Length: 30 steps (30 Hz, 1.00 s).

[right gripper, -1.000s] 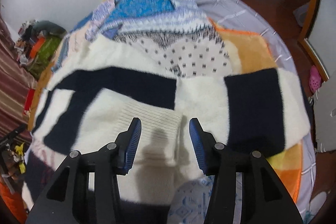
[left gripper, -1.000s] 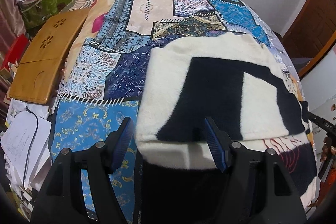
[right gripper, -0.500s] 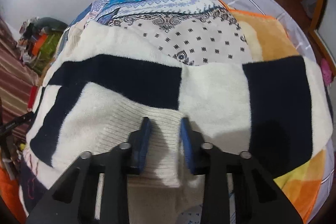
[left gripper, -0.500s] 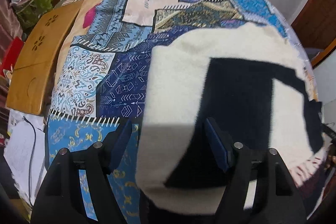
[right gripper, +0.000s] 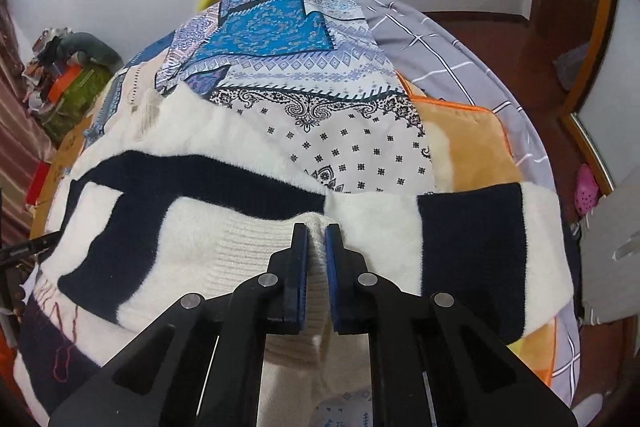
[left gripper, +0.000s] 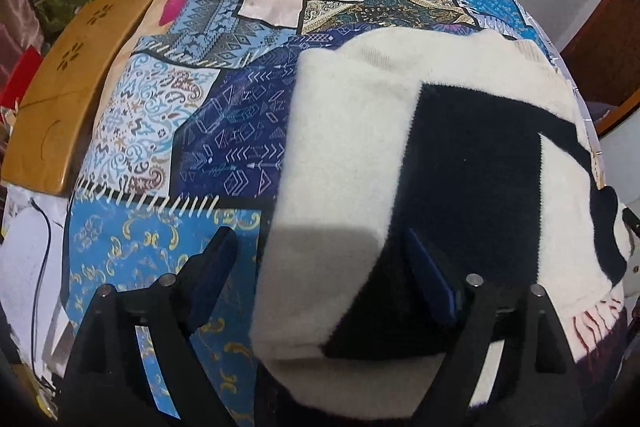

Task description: Fold small clothes

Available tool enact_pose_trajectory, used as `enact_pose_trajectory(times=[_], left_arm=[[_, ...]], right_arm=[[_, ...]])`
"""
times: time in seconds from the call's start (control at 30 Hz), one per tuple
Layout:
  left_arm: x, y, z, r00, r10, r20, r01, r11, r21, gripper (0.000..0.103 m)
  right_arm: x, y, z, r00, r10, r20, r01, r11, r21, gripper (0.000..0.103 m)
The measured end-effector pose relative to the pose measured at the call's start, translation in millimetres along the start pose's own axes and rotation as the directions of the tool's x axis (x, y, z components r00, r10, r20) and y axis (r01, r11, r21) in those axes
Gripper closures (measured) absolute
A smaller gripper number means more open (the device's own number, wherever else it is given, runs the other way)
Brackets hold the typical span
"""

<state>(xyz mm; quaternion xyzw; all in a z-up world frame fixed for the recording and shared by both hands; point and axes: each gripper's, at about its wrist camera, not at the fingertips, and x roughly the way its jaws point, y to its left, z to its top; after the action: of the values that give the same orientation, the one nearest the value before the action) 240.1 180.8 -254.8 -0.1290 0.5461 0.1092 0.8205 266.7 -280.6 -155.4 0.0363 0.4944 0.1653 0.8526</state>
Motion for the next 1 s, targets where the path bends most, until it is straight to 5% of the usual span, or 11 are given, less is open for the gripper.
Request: enact_pose_trajectory(times=[0.43, 0.6, 0.77, 1.0], left_arm=[[-33, -27, -23, 0.999, 0.036, 0.014, -0.037, 0.994, 0.102, 0.018], [-51, -50, -17, 0.999, -0.029, 0.021, 0.026, 0.991, 0.128, 0.018], [-64, -81, -6, 0.998, -0.046, 0.049, 0.037, 0.985, 0.167, 0.018], [-49, -123, 6, 0.998, -0.066, 0.026, 0.059, 0.978, 0.199, 0.018]], right_arm=[[-18, -11, -16, 0.999, -0.012, -0.036, 0.014, 0.998, 0.056, 0.088], [-38, -37, -23, 0.998, -0.057, 0.016, 0.055, 0.993, 0.108, 0.060], [-57, -79, -35, 0.995, -0.084, 0.057, 0.070, 0.973, 0.220, 0.058], [-50, -128, -61, 0.996, -0.094, 0.009, 0.085, 0.938, 0.336, 0.058]])
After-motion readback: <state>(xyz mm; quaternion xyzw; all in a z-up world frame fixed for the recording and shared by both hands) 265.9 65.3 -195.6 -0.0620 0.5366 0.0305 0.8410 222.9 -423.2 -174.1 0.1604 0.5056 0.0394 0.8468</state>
